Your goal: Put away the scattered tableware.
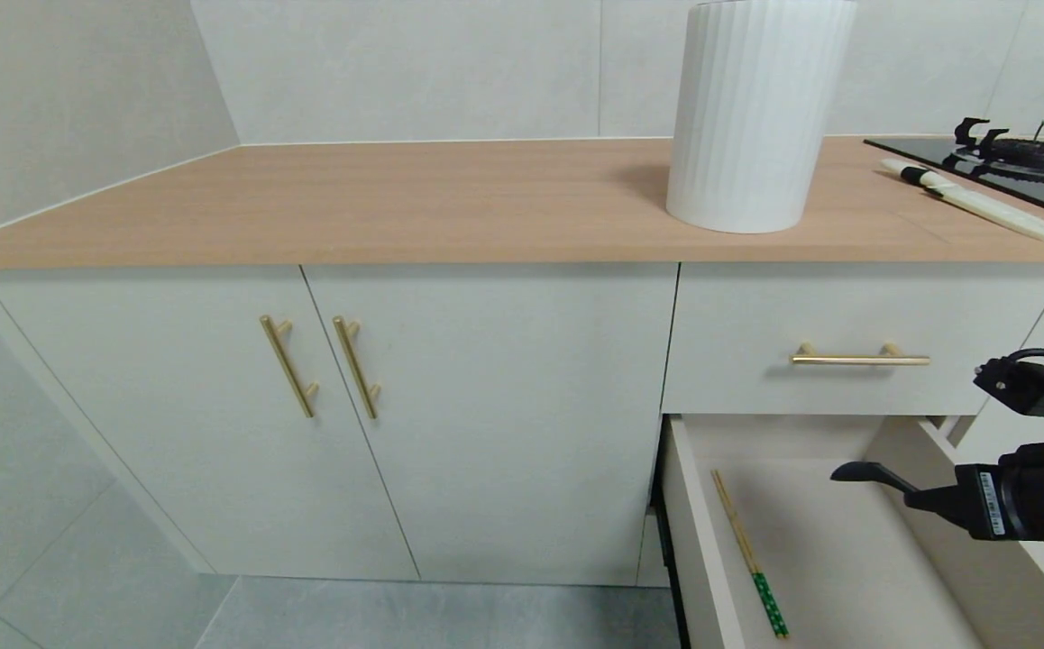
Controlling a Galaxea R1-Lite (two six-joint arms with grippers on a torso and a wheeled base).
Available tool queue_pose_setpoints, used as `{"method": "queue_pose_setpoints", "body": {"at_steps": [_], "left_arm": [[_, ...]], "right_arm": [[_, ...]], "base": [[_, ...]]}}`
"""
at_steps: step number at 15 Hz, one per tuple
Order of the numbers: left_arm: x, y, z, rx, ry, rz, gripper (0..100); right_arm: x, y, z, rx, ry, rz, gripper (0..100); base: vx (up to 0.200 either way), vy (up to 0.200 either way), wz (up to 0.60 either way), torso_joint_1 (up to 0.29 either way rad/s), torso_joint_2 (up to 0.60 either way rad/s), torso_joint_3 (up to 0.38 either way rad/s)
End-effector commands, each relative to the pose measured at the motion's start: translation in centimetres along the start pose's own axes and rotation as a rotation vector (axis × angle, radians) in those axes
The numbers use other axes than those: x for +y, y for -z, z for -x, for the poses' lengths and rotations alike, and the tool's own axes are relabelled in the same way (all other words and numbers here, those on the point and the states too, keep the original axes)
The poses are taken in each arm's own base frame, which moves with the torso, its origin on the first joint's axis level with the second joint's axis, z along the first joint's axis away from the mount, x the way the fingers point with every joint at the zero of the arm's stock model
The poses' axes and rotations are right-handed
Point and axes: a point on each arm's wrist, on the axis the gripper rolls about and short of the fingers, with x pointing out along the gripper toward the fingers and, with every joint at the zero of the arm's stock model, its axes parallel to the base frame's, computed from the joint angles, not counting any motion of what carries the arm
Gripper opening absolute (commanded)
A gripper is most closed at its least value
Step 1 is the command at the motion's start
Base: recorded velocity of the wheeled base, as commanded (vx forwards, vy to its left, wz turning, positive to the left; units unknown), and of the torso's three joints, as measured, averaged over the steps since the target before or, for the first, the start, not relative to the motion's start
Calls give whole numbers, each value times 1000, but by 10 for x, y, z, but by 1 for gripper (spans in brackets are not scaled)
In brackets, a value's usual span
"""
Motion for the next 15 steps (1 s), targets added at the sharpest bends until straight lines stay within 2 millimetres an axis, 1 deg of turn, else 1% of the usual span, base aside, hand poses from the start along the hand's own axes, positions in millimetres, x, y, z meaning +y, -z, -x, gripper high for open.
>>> {"method": "queue_pose_setpoints", "body": {"at_steps": [1, 4, 5, 8, 9, 10, 12, 15], "left_arm": [[0, 0, 0, 0, 0, 0, 100], [0, 0, 0, 0, 0, 0, 100], [0, 0, 0, 0, 0, 0, 100], [0, 0, 0, 0, 1, 0, 100], [0, 0, 0, 0, 1, 0, 100], [0, 0, 0, 0, 0, 0, 100], [0, 0, 0, 0, 0, 0, 100], [0, 0, 0, 0, 0, 0, 100]], "right_arm": [[-1, -1, -8, 14, 1, -3, 0], [-9, -1, -46, 61, 10, -21, 0], [-13, -1, -62, 76, 33, -35, 0], [-24, 10, -105, 109, 108, -76, 0], [-26, 13, -114, 106, 110, -80, 0], [-31, 19, -133, 108, 113, -122, 0], [-35, 30, -150, 112, 117, -132, 0], [-37, 36, -157, 92, 116, -126, 0]], "base": [[0, 0, 0, 0, 0, 0], [0, 0, 0, 0, 0, 0], [0, 0, 0, 0, 0, 0], [0, 0, 0, 0, 0, 0], [0, 0, 0, 0, 0, 0], [0, 0, 0, 0, 0, 0], [0, 0, 0, 0, 0, 0], [0, 0, 0, 0, 0, 0]]}}
